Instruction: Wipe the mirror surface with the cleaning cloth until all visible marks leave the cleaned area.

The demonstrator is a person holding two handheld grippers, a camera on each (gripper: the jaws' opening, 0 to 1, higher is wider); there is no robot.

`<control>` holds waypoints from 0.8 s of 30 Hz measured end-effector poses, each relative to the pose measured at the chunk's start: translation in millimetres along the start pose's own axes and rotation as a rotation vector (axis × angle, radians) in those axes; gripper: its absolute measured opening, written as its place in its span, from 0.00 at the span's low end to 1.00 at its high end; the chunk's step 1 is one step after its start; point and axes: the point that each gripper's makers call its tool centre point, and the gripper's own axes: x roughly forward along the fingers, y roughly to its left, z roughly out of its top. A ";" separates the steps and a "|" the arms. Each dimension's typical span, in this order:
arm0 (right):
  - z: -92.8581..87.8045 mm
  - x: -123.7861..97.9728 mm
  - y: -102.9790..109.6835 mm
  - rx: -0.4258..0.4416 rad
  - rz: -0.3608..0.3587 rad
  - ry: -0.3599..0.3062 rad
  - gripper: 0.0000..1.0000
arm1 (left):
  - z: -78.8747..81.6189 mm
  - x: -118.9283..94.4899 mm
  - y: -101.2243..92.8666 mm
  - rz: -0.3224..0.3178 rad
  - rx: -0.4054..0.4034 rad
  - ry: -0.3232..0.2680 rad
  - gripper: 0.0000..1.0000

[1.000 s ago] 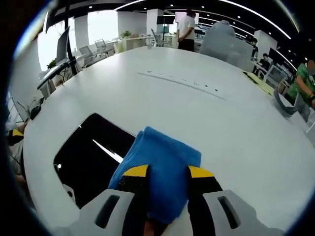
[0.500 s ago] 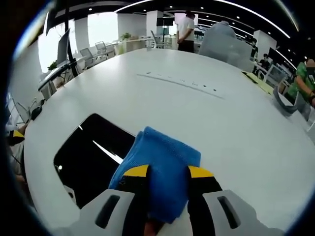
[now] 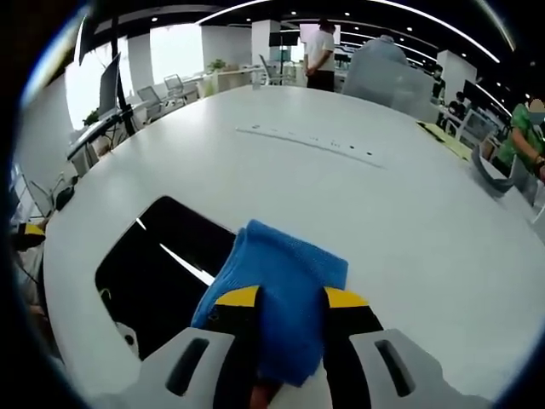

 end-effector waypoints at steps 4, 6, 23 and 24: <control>-1.4 -0.9 0.5 0.003 -0.001 0.003 0.24 | 0.3 4.0 -0.2 -0.015 0.002 0.001 0.99; -2.6 -2.1 1.3 0.007 -0.004 0.004 0.24 | 1.4 4.5 0.1 -0.018 0.010 0.001 0.99; -10.0 -9.2 7.2 0.017 -0.033 -0.014 0.23 | -3.2 -2.0 9.8 -0.024 0.018 0.012 0.99; -10.7 -9.7 8.1 0.013 -0.032 -0.014 0.22 | -3.6 -2.1 9.8 -0.023 0.019 0.014 0.99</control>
